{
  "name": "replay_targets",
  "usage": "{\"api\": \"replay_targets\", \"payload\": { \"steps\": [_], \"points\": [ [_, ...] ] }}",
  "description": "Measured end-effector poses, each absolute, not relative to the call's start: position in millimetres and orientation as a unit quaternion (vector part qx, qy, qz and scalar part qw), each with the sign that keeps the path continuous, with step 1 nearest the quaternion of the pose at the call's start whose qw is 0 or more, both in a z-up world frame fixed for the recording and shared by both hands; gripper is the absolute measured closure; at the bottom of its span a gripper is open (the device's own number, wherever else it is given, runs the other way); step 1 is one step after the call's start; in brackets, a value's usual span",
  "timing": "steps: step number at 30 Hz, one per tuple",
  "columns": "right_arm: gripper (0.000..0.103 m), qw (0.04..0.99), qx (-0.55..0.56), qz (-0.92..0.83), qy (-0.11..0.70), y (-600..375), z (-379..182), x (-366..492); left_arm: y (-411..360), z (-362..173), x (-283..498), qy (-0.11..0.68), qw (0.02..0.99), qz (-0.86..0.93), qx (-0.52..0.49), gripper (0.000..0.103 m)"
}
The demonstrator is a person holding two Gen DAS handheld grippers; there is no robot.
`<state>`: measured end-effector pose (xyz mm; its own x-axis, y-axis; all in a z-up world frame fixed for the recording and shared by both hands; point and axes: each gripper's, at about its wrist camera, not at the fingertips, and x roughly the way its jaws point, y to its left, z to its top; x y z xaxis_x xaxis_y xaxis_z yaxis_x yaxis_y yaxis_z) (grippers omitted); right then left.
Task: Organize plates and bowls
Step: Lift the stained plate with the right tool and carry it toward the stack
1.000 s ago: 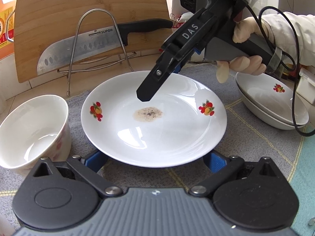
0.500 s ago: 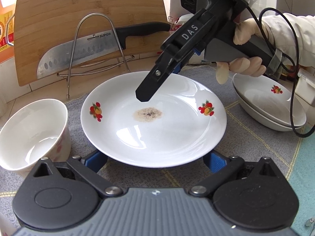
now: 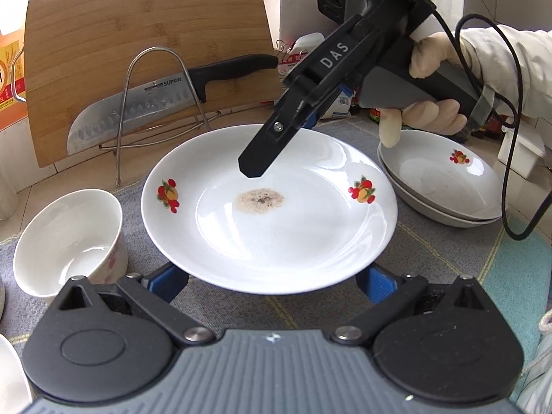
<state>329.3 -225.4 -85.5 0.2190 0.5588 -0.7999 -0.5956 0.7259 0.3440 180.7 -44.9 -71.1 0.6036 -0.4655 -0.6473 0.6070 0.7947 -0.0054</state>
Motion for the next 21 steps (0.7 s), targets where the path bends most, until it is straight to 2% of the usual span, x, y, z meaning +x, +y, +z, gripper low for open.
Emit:
{"api": "replay_targets", "payload": {
  "steps": [21],
  "points": [
    [0.001,0.809,0.015,0.333,0.484,-261,-65,248,-71,-49,131,0.327,0.865,-0.354,0.139,0.001]
  ]
}}
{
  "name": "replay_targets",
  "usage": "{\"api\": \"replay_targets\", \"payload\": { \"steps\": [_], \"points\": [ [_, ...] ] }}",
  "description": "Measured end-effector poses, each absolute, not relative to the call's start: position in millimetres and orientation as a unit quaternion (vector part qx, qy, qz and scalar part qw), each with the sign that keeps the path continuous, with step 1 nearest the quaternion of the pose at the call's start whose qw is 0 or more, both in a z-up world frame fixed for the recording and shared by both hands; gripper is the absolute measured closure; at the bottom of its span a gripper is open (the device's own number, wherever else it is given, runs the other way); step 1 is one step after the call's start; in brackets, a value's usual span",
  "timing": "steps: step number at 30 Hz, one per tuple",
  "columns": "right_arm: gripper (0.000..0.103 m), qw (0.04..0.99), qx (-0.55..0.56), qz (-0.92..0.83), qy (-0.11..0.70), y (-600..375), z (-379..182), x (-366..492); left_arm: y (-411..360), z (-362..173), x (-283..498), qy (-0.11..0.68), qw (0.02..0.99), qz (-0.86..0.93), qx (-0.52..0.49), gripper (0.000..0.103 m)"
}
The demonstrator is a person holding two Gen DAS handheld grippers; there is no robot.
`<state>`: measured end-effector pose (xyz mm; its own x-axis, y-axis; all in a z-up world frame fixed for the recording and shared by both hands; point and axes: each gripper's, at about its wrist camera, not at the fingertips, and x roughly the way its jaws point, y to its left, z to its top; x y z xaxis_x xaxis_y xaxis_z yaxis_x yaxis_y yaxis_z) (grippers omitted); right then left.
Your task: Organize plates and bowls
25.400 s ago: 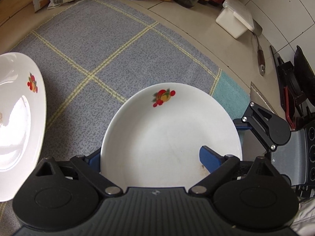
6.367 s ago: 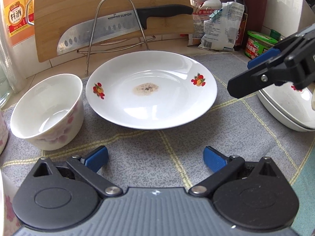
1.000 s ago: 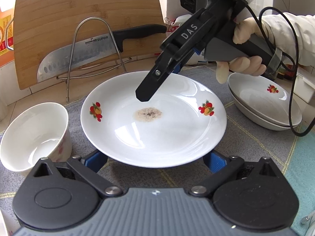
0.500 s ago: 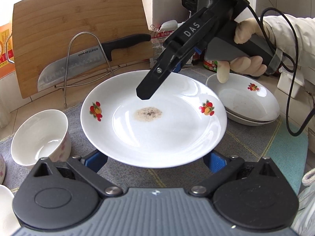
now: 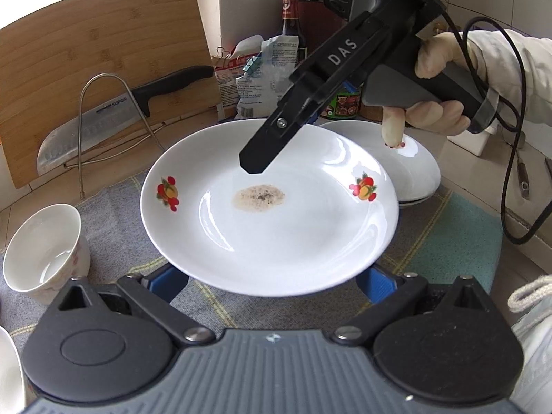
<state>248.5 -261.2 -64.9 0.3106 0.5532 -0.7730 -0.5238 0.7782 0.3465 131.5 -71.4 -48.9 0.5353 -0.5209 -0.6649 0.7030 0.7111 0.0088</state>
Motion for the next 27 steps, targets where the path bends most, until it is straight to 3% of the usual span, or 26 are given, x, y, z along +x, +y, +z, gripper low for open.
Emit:
{"api": "replay_targets", "payload": {
  "steps": [27],
  "points": [
    [0.001,0.858,0.081,0.204,0.465,-384,-63,178,-166,-51,137,0.309,0.802,-0.479,0.178,0.001]
  ]
}}
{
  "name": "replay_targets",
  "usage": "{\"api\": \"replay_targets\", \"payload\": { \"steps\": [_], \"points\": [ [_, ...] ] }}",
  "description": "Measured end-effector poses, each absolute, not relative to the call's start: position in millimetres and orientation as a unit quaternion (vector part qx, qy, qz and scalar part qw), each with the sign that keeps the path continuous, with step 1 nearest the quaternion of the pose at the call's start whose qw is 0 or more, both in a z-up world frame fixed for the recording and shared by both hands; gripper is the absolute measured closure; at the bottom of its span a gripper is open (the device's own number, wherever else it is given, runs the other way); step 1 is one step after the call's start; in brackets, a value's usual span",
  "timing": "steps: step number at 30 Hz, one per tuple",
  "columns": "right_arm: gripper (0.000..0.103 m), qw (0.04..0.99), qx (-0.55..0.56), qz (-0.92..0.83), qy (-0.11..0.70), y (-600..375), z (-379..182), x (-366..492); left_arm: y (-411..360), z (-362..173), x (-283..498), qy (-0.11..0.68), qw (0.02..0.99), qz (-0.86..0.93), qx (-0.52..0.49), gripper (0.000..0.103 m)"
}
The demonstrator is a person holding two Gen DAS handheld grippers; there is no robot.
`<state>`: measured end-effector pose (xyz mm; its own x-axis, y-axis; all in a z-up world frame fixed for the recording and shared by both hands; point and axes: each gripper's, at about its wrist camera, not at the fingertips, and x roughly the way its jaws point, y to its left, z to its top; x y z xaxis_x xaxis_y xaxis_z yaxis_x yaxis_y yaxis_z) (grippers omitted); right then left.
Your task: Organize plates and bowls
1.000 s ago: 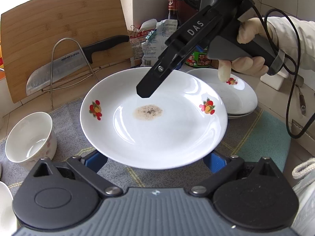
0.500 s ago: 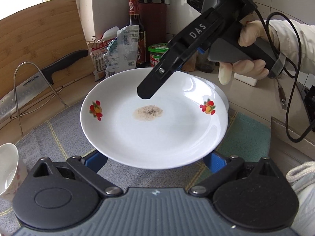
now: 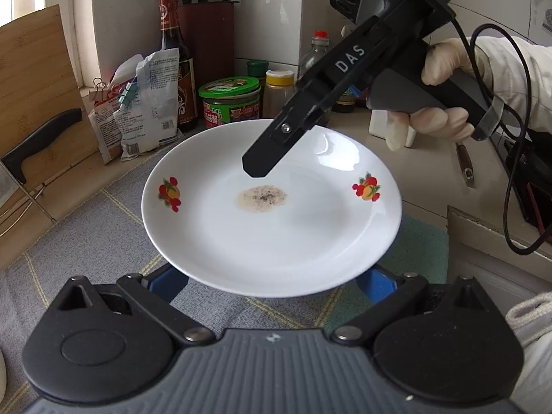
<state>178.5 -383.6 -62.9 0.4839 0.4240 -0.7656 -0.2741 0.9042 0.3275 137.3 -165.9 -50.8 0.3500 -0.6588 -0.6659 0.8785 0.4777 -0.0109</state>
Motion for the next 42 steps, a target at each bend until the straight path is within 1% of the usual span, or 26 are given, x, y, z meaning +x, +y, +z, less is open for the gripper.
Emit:
{"api": "replay_targets", "payload": {
  "steps": [15,35,42],
  "points": [
    [0.0,0.858,0.101,0.173,0.472,-417,-80,172,-190,-62,146,0.319,0.785,-0.497,0.189,0.001],
    [0.0,0.849,0.105,0.163,0.491,-421,-94,180,-195,-71,162,0.332,0.78,-0.494,0.19,0.001],
    [0.001,0.849,0.105,0.158,0.494,-422,-95,177,-198,-73,163,0.323,0.78,-0.492,0.21,0.001]
  ]
}}
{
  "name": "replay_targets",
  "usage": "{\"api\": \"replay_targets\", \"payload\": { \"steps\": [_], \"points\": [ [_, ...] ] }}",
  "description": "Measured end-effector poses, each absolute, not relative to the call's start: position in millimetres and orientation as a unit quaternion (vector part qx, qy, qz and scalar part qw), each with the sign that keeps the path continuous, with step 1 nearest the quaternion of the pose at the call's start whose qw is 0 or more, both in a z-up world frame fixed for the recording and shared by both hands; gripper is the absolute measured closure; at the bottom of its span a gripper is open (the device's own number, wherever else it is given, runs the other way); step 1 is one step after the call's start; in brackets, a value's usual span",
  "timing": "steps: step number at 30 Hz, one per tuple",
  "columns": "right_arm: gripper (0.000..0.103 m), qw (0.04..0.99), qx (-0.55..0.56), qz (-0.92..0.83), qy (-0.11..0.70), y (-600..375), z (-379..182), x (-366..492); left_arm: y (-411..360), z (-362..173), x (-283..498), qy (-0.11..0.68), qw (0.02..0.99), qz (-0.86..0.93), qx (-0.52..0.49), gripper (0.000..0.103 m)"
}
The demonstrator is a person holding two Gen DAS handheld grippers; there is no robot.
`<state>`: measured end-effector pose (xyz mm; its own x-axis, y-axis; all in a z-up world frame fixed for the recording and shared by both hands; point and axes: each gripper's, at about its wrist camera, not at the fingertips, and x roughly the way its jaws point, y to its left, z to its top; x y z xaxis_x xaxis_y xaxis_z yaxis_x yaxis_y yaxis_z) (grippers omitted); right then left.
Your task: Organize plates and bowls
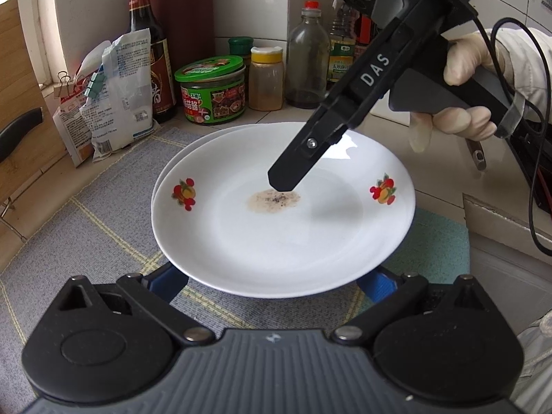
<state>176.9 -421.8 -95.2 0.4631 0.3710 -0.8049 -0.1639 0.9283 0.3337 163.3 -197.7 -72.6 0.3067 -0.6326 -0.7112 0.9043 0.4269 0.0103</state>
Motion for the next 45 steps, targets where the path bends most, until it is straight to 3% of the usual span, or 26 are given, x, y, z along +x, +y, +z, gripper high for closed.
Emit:
{"api": "replay_targets", "payload": {
  "steps": [45],
  "points": [
    [0.0,0.852,0.1,0.134,0.496,-415,-83,154,-198,-74,169,0.314,0.79,-0.484,0.209,0.0]
  ]
}}
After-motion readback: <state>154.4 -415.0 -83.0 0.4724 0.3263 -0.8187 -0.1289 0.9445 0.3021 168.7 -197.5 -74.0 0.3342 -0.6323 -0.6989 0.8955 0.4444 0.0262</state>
